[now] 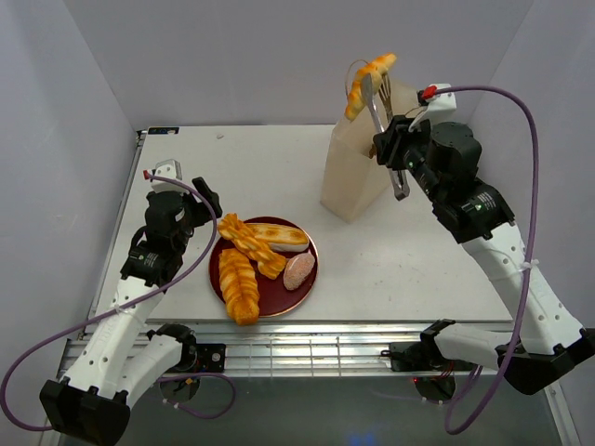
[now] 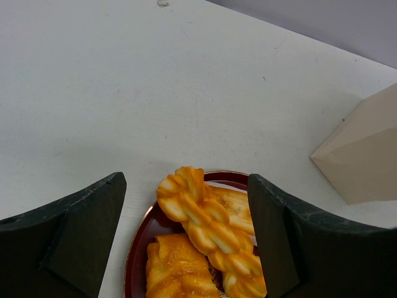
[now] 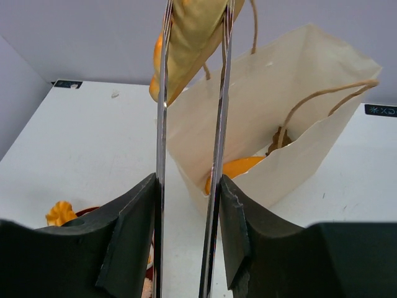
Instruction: Place the fake bread into the paper bag
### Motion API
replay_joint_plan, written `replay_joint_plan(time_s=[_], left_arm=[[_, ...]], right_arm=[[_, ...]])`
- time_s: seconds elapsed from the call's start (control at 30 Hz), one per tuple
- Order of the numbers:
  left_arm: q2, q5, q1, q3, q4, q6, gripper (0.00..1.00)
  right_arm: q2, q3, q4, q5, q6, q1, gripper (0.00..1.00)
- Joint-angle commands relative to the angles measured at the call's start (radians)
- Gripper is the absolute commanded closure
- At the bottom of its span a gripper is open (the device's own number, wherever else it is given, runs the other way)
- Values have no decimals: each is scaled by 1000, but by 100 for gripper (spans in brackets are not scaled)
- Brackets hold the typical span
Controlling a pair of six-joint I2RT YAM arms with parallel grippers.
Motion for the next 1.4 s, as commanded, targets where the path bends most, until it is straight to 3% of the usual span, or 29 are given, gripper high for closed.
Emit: replay_joint_plan(time_s=[0.0,0.2,0.87,1.03,1.37], left_arm=[[-19,15,-4,-4,16,-1,11],[-27,17,-4,-5,17,-1,11],[-33,31,-6,-3,17,-1,11],[-35,32,-6,-5,17,-1,11],[-32,27,-6,-4,17,0,11]], right_arm=[[11,62,78,-116,-27,-69,53],[68,64,69,-202,-45,-156,52],[178,167,20,-286,-65,-333,48],[189,173,20,-297,-56,-342,48],[113,150,33,-484,-62,-342,47]])
